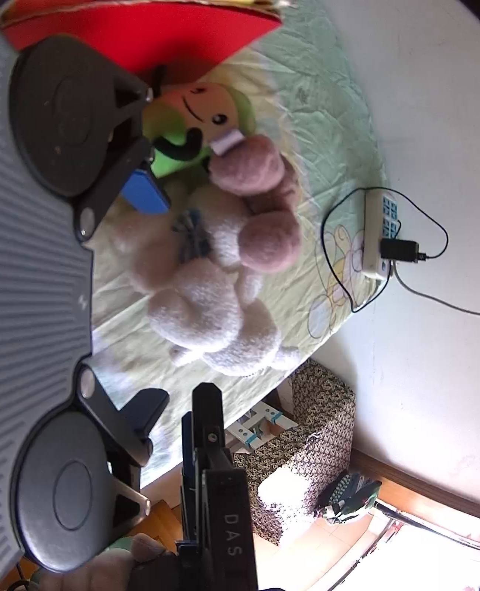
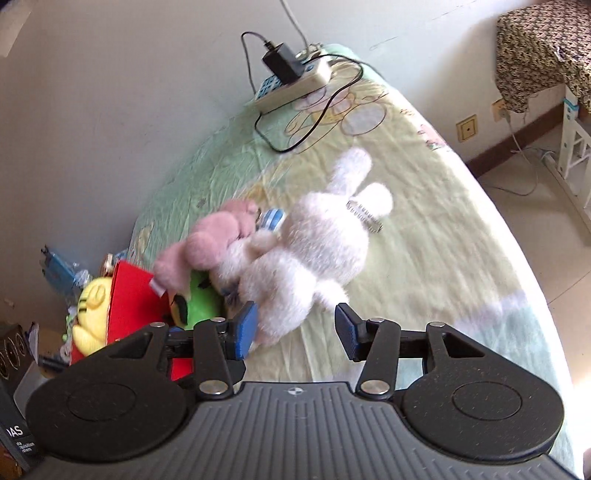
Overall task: Organize objects
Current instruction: 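Move the right gripper to the white bunny plush on the bed, then grasp the white bunny plush with the right gripper and lift it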
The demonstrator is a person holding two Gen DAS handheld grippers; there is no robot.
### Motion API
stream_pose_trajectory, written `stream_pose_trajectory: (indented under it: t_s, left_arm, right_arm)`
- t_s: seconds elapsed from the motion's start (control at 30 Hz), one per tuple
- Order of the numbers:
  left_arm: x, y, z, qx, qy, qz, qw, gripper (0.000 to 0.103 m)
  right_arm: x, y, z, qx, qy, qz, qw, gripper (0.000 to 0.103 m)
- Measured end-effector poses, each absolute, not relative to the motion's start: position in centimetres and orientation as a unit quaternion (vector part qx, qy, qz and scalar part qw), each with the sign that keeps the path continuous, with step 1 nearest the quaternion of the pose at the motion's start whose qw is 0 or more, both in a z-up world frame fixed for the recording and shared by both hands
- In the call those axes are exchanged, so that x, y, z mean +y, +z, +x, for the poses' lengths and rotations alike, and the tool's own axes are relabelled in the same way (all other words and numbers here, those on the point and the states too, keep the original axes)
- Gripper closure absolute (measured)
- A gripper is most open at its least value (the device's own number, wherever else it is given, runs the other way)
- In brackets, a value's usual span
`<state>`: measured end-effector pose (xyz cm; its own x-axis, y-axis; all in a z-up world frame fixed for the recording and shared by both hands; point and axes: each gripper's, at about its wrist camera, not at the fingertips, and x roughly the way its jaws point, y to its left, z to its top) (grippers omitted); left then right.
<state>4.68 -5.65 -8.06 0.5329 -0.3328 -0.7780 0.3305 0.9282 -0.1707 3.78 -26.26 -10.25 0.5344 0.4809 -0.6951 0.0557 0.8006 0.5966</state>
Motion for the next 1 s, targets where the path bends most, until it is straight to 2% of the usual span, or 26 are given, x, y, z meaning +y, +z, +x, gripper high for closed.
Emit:
stream_pose_trajectory:
  t_s: [0.3,0.4,0.63,0.73,0.8,1.0]
  left_arm:
    - [-7.6,-10.2,8.9,0.461,-0.197,0.008,0.865,0.003]
    - [-8.2,-10.8,9.5,0.469,-0.204,0.009,0.859,0.006]
    - [-10.2,-11.3,9.4,0.471,-0.256,0.013,0.844,0.013]
    - [-11.3,-11.6,9.1,0.476,-0.282,0.014,0.833,0.014]
    - [-12.2,-11.7,8.8,0.476,-0.298,0.018,0.827,0.014]
    - [-14.2,-11.9,8.0,0.475,-0.338,0.036,0.812,0.014]
  right_arm:
    - [-28.0,-11.5,7.5,0.464,0.105,0.310,0.823,0.052]
    - [-27.9,-11.9,8.4,0.467,0.105,0.315,0.820,0.052]
    - [-28.0,-13.1,10.2,0.478,0.095,0.319,0.813,0.052]
    - [-28.6,-13.6,10.2,0.480,0.092,0.324,0.810,0.051]
    - [-29.4,-13.8,10.0,0.479,0.087,0.328,0.810,0.046]
    - [-31.8,-14.0,9.3,0.473,0.058,0.327,0.816,0.047]
